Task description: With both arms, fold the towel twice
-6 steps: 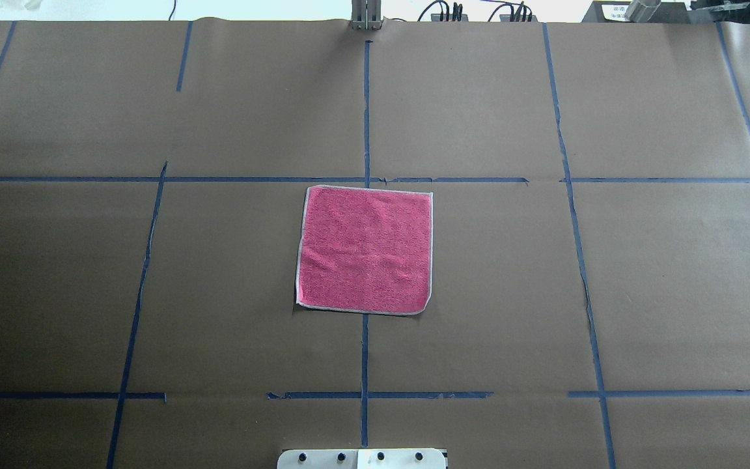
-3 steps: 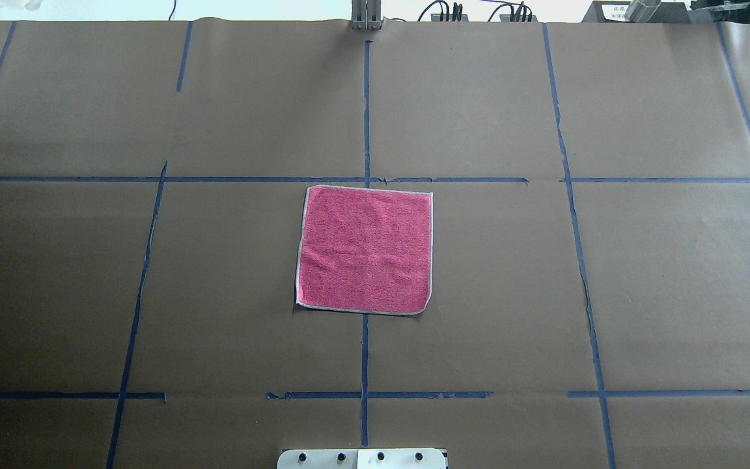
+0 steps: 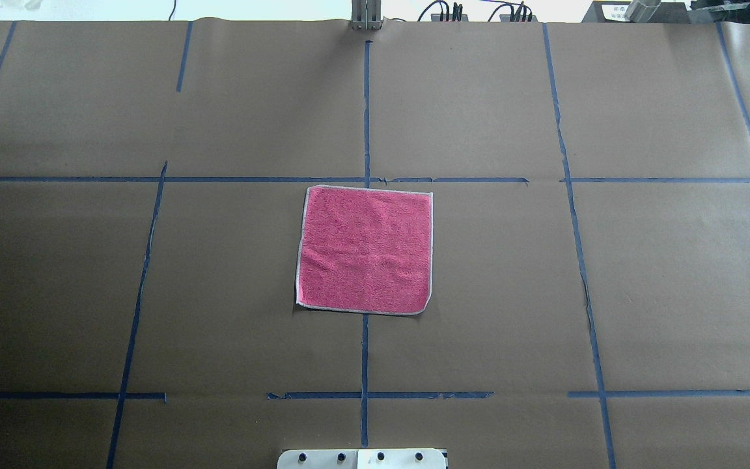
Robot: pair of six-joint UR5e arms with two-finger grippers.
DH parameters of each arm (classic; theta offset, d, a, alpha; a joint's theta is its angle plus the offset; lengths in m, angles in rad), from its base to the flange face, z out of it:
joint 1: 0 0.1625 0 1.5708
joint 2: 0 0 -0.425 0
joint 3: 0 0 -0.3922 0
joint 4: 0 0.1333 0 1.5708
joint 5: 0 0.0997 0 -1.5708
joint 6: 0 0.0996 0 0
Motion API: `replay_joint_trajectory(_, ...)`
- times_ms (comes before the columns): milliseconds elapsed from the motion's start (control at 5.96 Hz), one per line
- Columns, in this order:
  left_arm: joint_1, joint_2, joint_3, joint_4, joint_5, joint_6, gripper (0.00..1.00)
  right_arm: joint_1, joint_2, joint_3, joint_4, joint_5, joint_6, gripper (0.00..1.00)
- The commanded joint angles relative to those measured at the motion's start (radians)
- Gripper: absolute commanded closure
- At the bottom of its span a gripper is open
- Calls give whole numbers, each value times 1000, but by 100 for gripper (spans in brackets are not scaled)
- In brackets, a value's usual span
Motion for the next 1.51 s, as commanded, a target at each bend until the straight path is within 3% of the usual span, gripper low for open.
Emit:
replay_joint_trajectory(0,39,-92,-16,-9,-1,-175,0,-76,81,9,-2,0,115,0)
replay_joint_trajectory(168,124,-105,-86,-7,-2,-253,0,-121,180,0,-7,-4,128,0)
replay_joint_trajectory(336,236,-184,-149,3,2,-449,0,-173,231,1,-5,3,133,0)
replay_joint_trajectory(503,359,-264,-169,-9,5,-711,0,-265,248,12,7,0,136,0)
replay_joint_trajectory(671,459,-350,-174,-7,10,-894,0,-281,294,18,10,5,175,0)
replay_joint_trajectory(839,560,-432,-174,-9,22,-1069,0,-333,331,33,13,2,294,0)
replay_joint_trajectory(1007,676,-500,-174,-15,141,-1206,0,-408,396,45,27,-37,499,0)
replay_joint_trajectory(1175,811,-546,-172,-15,245,-1353,0,-502,400,90,115,-131,735,0)
replay_joint_trajectory(1343,900,-585,-159,-15,310,-1493,0,-558,388,88,252,-154,903,0)
